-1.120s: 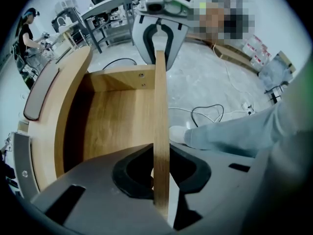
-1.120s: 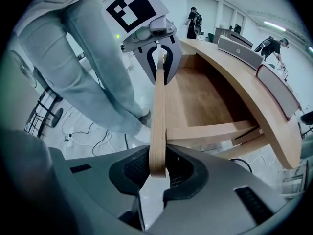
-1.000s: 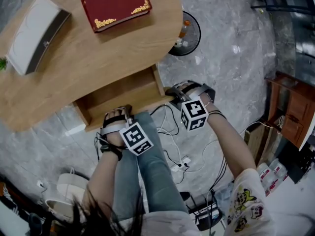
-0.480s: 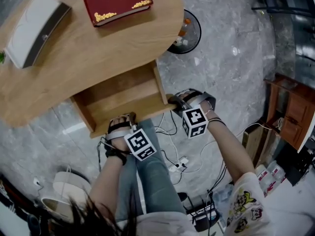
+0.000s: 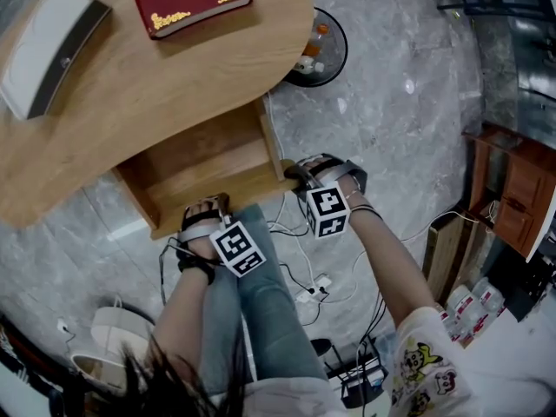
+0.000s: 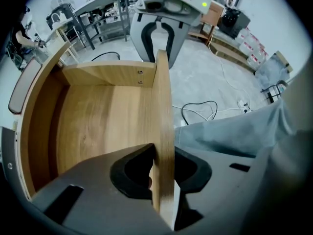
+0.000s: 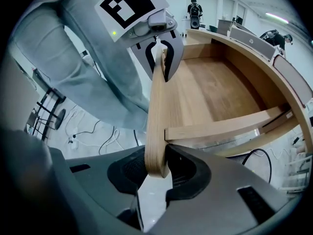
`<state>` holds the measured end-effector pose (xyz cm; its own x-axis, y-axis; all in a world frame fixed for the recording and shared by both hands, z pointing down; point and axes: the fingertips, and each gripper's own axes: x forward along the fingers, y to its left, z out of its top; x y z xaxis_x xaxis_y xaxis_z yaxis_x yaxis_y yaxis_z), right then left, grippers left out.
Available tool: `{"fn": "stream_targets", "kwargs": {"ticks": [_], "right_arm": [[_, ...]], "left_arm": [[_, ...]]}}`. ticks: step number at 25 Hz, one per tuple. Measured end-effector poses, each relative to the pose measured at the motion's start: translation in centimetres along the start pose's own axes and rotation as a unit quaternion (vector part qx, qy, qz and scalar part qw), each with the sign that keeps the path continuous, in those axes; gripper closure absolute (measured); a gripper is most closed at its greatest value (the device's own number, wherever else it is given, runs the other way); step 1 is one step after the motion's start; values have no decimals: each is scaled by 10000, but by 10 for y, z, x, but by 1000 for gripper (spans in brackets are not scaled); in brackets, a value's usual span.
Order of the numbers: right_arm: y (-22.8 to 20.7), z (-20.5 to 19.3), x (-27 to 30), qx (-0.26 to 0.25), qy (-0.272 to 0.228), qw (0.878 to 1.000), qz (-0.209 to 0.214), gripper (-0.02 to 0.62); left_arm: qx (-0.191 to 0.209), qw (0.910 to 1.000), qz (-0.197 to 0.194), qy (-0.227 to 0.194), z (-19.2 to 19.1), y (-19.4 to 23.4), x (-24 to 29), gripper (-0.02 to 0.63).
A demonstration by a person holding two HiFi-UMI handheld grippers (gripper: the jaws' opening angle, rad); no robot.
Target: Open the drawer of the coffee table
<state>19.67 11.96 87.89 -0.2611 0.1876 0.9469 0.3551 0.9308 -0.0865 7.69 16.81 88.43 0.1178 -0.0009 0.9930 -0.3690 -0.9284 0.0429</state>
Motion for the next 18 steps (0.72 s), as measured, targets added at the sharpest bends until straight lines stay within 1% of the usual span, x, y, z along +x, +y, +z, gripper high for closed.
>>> {"fn": "stream_targets", "kwargs": {"ticks": [4,8,12,14,18], "right_arm": [[0,-4,11,-42,122,9999,-79,508],[1,-5,23,-6,179,9998,-52,497],[0,-9,24,219,91,9997,-74,494],[0,-7,24,358,97,9993,-105,494],[4,-5,22,378,261,9989,-62,489]], "left_arm": [[15,9999,113,-5,-2,-1,11,526],[29,9999,160,-30,-4,-2,22,520],[-64,9995,223,-204,-1,1,23,517],[-78,9993,300,-204,-1,1,24,517],[-160,9989,415,-136,-7,2,17,492]]}}
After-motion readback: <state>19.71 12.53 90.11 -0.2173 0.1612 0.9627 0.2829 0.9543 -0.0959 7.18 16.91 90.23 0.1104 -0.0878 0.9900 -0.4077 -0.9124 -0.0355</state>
